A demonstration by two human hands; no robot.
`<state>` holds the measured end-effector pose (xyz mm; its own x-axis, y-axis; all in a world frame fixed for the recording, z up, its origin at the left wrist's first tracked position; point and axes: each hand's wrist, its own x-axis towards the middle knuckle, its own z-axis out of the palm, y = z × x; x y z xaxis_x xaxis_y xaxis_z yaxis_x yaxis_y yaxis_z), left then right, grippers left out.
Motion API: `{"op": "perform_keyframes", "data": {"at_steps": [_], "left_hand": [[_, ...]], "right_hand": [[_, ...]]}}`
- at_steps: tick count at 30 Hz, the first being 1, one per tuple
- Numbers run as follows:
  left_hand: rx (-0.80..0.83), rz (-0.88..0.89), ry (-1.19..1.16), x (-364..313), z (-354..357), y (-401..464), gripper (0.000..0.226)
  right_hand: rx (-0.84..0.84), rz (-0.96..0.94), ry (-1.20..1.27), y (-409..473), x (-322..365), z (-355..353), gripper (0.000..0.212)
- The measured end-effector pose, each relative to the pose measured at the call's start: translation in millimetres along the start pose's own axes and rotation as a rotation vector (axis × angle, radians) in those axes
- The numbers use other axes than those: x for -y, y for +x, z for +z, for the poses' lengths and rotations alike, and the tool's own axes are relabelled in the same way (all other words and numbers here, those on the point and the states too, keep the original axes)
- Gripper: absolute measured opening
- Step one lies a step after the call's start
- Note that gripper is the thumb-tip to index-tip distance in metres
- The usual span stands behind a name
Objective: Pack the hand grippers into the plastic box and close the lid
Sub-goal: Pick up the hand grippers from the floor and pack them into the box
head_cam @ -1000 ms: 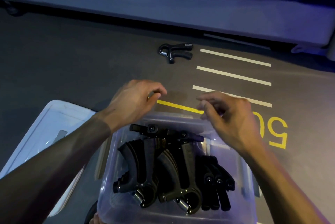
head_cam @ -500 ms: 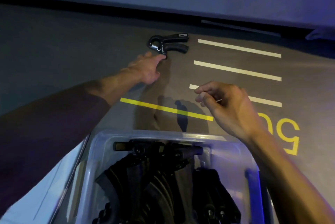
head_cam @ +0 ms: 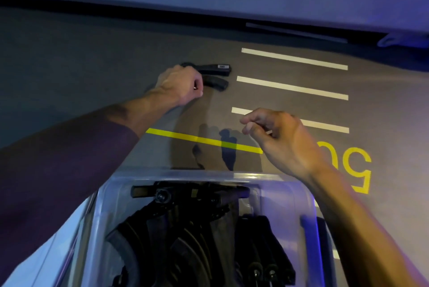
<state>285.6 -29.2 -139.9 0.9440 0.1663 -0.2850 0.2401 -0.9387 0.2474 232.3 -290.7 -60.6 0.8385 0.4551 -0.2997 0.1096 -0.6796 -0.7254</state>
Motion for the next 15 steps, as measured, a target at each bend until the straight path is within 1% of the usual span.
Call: {"op": "perform_keyframes", "data": {"at_steps": [1,3,4,6,8,11,13,15], "left_hand": [[0.007,-0.014,-0.051,0.1,-2.5,-6.2,0.008],[0.024,-0.039,-0.17,-2.9,-14.1,-21.1,0.005],[0.034,-0.056,-0.262,-5.8,-21.5,-28.6,0.004],[0.064,-0.103,-0.537,-12.1,-36.3,-45.6,0.003],[0.107,-0.114,-0.732,-18.9,-51.4,-69.7,0.01],[0.105,-0.018,-0.82,-30.8,-75.4,-108.8,0.017],[0.063,0.071,-0.876,-40.3,-94.2,-134.6,0.021],[0.046,0.147,-0.917,-50.7,-109.8,-159.6,0.023]], "right_hand": [[-0.01,-0.001,0.006,-3.4,1.8,-0.4,0.019],[-0.041,-0.007,0.02,-11.3,7.1,-0.9,0.018],[-0.062,-0.009,0.031,-15.2,10.1,-1.4,0.018],[-0.104,-0.001,0.068,-24.4,16.2,-4.1,0.018],[-0.151,-0.004,0.085,-34.7,20.9,-7.0,0.018],[-0.284,-0.019,0.138,-52.6,27.6,-10.3,0.019],[-0.385,-0.047,0.175,-65.0,32.6,-14.1,0.031],[-0.431,-0.126,0.155,-76.4,35.2,-18.5,0.047]]}}
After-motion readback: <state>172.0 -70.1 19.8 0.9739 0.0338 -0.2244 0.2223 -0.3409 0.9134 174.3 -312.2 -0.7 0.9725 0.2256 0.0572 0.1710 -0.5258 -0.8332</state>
